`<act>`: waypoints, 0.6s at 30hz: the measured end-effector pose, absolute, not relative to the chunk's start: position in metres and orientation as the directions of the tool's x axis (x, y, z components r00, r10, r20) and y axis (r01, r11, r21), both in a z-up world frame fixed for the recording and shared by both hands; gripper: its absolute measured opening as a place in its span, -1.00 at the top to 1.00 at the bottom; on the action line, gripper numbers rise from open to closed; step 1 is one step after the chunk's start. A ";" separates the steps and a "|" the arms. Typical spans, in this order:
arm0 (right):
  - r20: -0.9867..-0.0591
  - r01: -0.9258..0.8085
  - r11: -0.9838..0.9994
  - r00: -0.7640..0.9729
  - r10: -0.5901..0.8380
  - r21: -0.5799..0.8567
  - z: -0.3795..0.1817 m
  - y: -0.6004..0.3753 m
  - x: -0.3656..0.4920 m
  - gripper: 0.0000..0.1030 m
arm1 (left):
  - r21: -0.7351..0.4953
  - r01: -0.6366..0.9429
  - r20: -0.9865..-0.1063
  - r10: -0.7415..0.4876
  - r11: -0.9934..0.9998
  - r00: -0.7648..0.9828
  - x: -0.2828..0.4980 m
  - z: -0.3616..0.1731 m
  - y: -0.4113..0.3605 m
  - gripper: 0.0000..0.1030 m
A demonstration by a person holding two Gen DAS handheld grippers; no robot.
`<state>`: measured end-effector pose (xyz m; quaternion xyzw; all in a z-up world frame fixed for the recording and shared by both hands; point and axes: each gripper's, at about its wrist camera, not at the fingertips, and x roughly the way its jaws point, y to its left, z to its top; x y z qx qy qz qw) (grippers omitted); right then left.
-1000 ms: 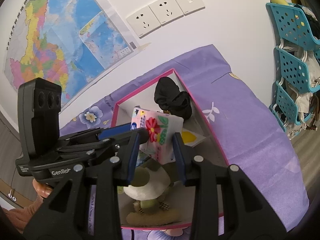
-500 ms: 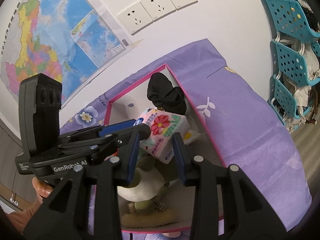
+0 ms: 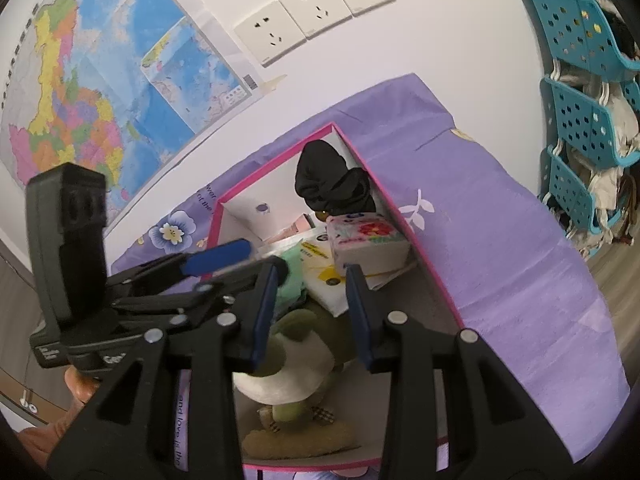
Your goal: Organize soft objects
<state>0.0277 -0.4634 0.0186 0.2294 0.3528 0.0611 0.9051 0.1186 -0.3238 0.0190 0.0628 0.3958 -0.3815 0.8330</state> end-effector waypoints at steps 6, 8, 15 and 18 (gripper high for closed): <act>-0.572 0.016 0.928 0.791 0.217 0.373 0.033 -0.442 0.008 -0.15 | -0.124 0.638 -0.630 -0.557 0.760 0.541 0.090 0.038 -0.287 -0.79; -0.558 0.013 0.942 0.809 0.188 0.336 0.037 -0.433 0.000 -0.32 | -0.079 0.604 -0.605 -0.520 0.793 0.603 0.075 0.043 -0.274 -0.81; -0.499 0.006 0.972 0.859 0.115 0.234 0.041 -0.396 -0.030 -0.62 | -0.026 0.504 -0.519 -0.443 0.863 0.731 0.034 0.051 -0.222 -0.99; -0.492 -0.010 0.982 0.865 0.103 0.187 0.037 -0.376 -0.039 -0.65 | -0.025 0.473 -0.511 -0.418 0.881 0.751 0.017 0.046 -0.200 -1.00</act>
